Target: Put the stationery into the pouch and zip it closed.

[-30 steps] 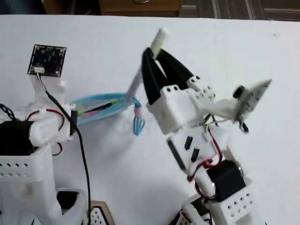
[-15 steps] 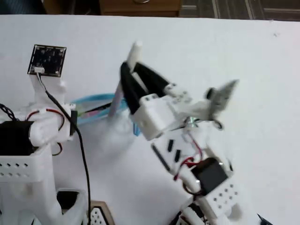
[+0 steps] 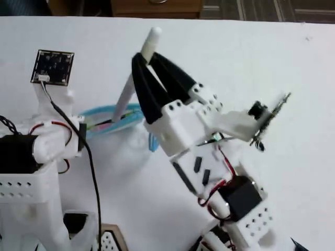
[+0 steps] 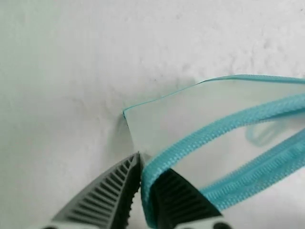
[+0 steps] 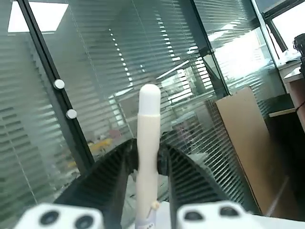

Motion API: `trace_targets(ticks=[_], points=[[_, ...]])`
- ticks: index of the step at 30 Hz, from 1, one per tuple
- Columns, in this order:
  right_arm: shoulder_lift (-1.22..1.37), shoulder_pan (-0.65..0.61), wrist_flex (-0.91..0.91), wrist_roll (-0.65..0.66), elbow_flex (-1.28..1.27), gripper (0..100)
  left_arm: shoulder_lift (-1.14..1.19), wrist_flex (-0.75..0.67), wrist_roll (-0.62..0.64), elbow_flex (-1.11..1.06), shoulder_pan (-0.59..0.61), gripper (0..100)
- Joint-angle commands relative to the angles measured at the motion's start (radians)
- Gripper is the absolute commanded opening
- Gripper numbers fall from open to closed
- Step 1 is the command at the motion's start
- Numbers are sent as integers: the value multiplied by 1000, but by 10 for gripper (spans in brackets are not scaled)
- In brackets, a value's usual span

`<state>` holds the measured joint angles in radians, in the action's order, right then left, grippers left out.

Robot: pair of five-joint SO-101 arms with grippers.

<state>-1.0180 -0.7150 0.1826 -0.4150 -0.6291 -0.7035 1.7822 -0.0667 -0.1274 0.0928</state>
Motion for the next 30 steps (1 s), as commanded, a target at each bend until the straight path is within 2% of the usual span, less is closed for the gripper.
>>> trace_targets(ticks=[1, 9, 14, 18, 24, 27, 30], points=[[84, -10, 2, 77, 37, 17, 2, -3, 2, 31, 2, 22], [180, -12, -308, 190, -256, 17, 2, -3, 2, 31, 2, 22], [150, -12, -317, 241, -331, 17, 2, -3, 2, 31, -1, 22], [79, -73, -196, 285, -331, 46, 4, -3, 2, 31, -1, 22], [-30, -203, 104, 299, -270, 322, 4, -5, 2, 31, 1, 22], [-38, -160, 213, 292, -155, 346, 4, -5, 2, 31, 2, 22], [-33, -58, 314, 199, -26, 335, 4, -5, 2, 31, 2, 22]])
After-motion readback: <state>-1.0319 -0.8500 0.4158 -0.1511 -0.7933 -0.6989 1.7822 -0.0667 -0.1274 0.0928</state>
